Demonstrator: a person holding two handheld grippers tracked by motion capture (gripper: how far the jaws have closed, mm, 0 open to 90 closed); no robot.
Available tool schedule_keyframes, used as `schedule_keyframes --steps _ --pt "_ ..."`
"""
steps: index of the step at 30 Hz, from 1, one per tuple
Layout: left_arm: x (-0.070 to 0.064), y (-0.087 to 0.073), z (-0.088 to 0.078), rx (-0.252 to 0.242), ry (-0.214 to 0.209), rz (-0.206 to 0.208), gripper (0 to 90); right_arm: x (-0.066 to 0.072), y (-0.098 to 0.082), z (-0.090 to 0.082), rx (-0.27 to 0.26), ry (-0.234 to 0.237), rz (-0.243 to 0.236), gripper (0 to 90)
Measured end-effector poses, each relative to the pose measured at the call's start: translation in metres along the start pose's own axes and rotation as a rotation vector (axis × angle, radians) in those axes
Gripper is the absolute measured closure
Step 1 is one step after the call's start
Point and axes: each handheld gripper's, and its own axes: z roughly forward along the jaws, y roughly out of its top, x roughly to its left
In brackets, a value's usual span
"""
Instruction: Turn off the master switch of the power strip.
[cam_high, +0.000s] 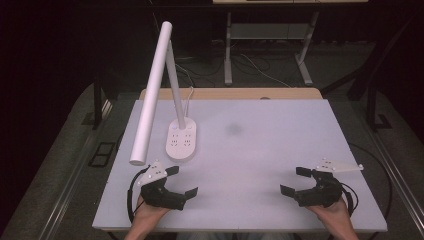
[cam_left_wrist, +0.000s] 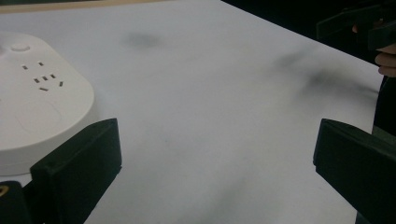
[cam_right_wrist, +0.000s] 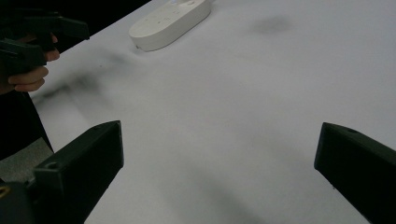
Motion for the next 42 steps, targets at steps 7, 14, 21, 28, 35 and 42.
schedule_keyframes --steps 7,14,21,28,35,42 --pt "-0.005 0.002 0.001 0.016 -0.007 0.011 0.0 0.001 0.0 0.001 0.007 0.003 -0.008 0.6" --pt "-0.006 0.004 0.001 0.046 -0.023 0.03 0.2 0.003 0.0 0.002 0.021 0.009 -0.013 0.6" --pt "-0.004 0.009 -0.004 0.067 -0.03 0.035 0.2 0.002 -0.001 0.003 0.02 0.006 -0.016 0.6" --pt "-0.003 0.014 -0.01 0.083 -0.029 0.033 0.2 0.001 -0.001 0.002 0.019 0.001 -0.014 0.6" --pt "0.001 0.022 -0.015 0.082 -0.02 0.03 0.2 0.001 -0.001 0.002 0.019 -0.002 -0.014 0.6" --pt "0.007 0.028 -0.019 0.079 -0.012 0.023 0.1 0.001 -0.001 0.002 0.022 -0.003 -0.012 0.6"
